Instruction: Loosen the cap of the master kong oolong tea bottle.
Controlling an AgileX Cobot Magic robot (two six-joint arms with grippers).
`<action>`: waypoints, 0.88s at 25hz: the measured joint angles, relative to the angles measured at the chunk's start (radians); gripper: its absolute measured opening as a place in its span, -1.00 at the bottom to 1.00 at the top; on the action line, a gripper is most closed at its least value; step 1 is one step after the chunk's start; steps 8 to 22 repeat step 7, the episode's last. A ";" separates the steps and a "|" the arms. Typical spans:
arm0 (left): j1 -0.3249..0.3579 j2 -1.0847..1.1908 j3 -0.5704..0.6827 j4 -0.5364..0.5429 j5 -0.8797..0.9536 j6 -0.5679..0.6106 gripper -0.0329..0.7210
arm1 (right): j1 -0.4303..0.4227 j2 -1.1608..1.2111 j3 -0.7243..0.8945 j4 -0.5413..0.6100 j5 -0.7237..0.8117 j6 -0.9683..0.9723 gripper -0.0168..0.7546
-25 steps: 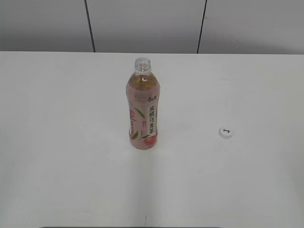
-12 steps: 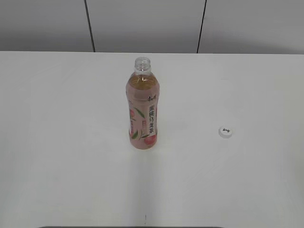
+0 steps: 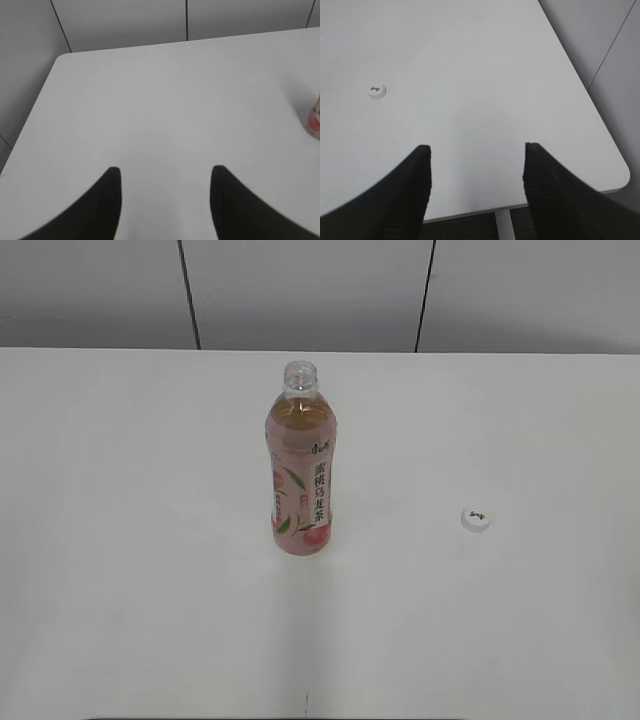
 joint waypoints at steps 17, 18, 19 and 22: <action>0.000 0.000 0.000 0.000 0.000 0.000 0.00 | -0.002 0.000 0.000 0.000 -0.001 0.000 0.19; 0.000 0.000 0.000 0.000 0.000 0.000 0.00 | -0.002 0.000 0.000 0.000 -0.001 0.000 0.19; 0.000 0.000 0.000 0.000 0.000 0.000 0.00 | -0.002 0.000 0.000 0.000 -0.001 0.000 0.19; 0.000 0.000 0.000 0.000 0.000 0.000 0.00 | -0.002 0.000 0.000 0.000 -0.001 0.000 0.19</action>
